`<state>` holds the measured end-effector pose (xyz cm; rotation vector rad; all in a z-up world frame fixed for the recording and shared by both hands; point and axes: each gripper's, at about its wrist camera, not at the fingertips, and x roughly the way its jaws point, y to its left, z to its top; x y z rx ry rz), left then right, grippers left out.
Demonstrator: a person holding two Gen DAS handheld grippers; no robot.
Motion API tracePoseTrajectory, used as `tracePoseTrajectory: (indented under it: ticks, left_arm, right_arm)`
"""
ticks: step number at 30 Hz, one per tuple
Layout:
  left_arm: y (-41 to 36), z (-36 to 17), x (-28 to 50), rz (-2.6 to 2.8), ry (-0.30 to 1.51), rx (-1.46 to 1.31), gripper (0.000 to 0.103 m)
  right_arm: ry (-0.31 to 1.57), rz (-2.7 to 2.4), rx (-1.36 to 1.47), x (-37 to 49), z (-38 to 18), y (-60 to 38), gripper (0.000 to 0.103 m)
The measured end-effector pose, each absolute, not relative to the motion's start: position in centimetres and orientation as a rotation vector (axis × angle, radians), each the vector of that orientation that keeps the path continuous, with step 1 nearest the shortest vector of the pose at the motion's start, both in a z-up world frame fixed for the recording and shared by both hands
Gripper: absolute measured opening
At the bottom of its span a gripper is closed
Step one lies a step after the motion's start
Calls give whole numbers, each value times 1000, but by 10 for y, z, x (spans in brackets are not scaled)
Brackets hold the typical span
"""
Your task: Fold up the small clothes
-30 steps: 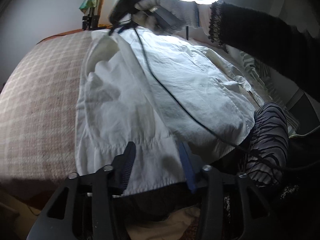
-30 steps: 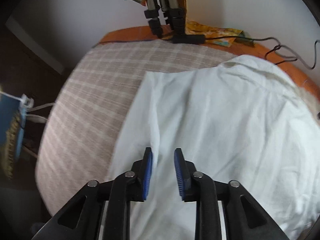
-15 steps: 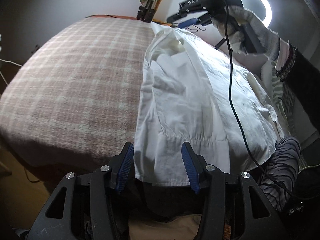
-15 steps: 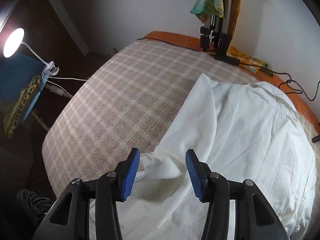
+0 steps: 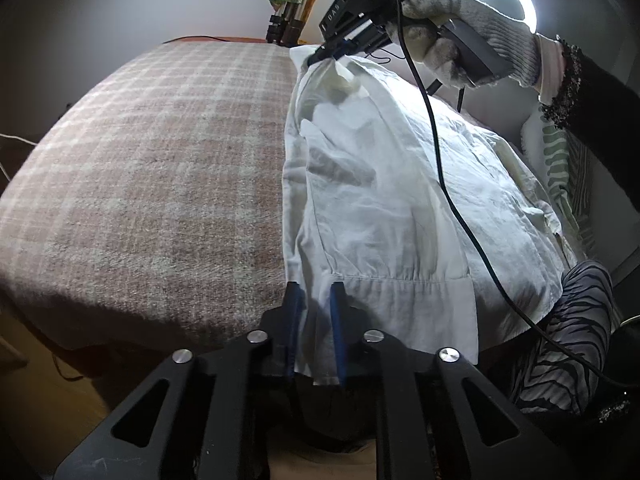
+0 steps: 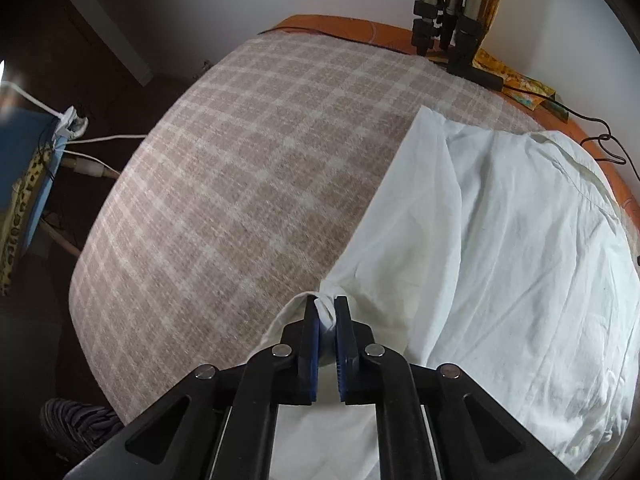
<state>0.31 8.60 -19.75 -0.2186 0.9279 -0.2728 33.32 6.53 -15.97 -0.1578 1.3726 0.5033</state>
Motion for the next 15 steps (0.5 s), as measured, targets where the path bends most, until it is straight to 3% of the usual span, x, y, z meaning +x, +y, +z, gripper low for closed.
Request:
tracePoseTrajectory:
  ticks: [8,15]
  left_arm:
    - [100,-192,-7,-210,910,-273,7]
    - [94,-180,-12,-251,883,-328,19]
  right_arm:
    - [1379,527,-95,347,-192,92,3]
    - [1386,557,-24,350,-188,81,6]
